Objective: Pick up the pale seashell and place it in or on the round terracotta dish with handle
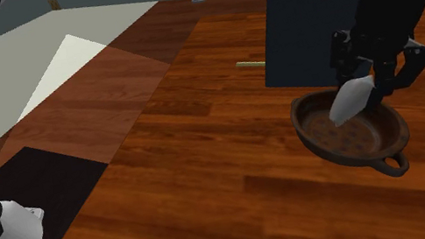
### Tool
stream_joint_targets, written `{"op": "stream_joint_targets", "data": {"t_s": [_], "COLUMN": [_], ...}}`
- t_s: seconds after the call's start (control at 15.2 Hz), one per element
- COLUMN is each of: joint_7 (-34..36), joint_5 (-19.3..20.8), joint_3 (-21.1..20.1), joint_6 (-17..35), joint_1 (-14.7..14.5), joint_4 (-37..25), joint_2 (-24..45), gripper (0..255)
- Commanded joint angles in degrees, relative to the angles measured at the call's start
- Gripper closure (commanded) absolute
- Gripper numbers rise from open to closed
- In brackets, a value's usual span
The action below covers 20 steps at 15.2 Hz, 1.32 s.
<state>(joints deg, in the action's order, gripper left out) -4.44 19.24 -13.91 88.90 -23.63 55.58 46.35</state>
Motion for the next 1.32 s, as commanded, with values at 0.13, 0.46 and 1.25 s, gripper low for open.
{"op": "stream_joint_targets", "data": {"t_s": [0.13,0.46,1.25], "joint_7": [0.56,0.55,-1.39], "joint_5": [0.05,0.05,0.31], "joint_3": [-0.05,-0.05,0.58], "joint_6": [2.57,2.56,-8.26], "joint_1": [0.42,0.42,-2.71], "joint_4": [3.0,2.97,-13.6], "joint_2": [-0.37,-0.35,4.97], "gripper": [255,255,0]}}
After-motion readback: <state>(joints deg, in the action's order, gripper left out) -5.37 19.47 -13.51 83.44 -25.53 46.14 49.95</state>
